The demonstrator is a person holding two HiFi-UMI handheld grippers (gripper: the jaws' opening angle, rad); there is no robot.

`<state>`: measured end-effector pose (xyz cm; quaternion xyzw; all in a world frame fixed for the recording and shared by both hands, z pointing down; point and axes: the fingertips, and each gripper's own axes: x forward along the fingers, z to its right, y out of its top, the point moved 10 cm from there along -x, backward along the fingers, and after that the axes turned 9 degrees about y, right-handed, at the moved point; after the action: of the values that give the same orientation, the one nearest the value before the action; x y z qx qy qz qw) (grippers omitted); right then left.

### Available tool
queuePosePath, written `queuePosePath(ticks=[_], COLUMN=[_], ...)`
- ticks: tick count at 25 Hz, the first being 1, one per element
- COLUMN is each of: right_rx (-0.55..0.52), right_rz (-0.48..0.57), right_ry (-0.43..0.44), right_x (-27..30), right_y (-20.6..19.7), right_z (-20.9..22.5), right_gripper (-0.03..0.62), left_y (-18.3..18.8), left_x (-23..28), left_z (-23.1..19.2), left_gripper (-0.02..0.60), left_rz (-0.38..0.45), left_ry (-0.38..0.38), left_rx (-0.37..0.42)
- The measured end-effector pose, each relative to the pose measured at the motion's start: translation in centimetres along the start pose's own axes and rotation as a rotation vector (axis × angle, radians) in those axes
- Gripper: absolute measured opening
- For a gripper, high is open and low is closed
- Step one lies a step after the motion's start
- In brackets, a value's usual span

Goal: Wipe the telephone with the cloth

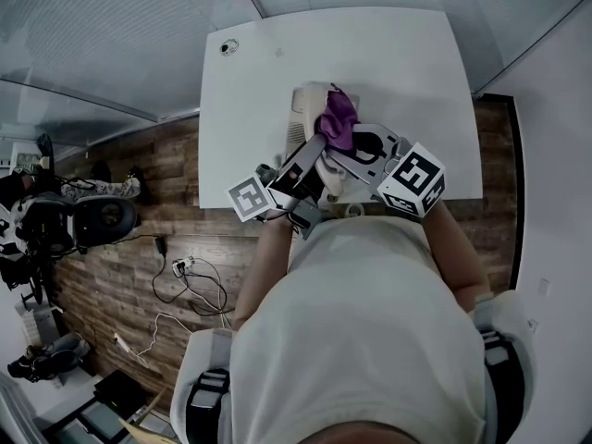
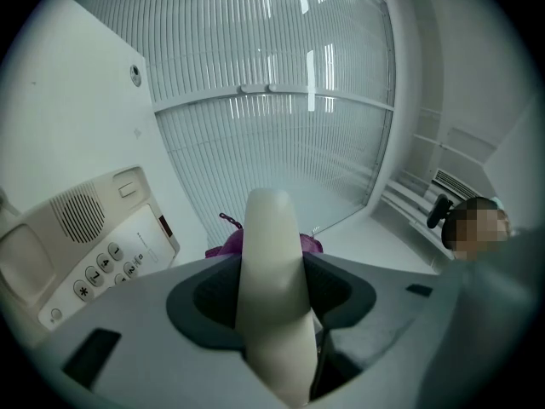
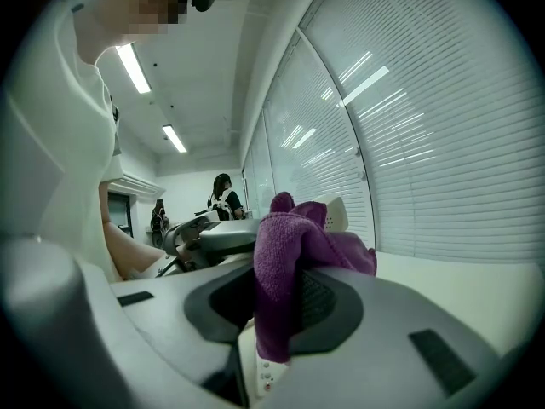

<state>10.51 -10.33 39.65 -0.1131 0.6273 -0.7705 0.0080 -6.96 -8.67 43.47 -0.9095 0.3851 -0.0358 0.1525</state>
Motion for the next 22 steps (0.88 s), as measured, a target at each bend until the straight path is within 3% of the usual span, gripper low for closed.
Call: queuePosePath(ticks=[16, 22], right_rx=[-0.004, -0.017], right_rz=[-0.003, -0.009], right_ry=[-0.011, 0.050], right_x=[-0.9, -1.8], right_y=[-0.5, -0.8], right_z=[-1.2, -2.2], right_gripper=[0.095, 0.092], left_y=[0.1, 0.2], left_x=[-0.2, -0.4], left_z=[0.0, -0.2], left_gripper=[0.224, 0.222], left_rz=[0.033, 0.077], left_ry=[0.026, 0.056], left_rx=[0.010, 0.013])
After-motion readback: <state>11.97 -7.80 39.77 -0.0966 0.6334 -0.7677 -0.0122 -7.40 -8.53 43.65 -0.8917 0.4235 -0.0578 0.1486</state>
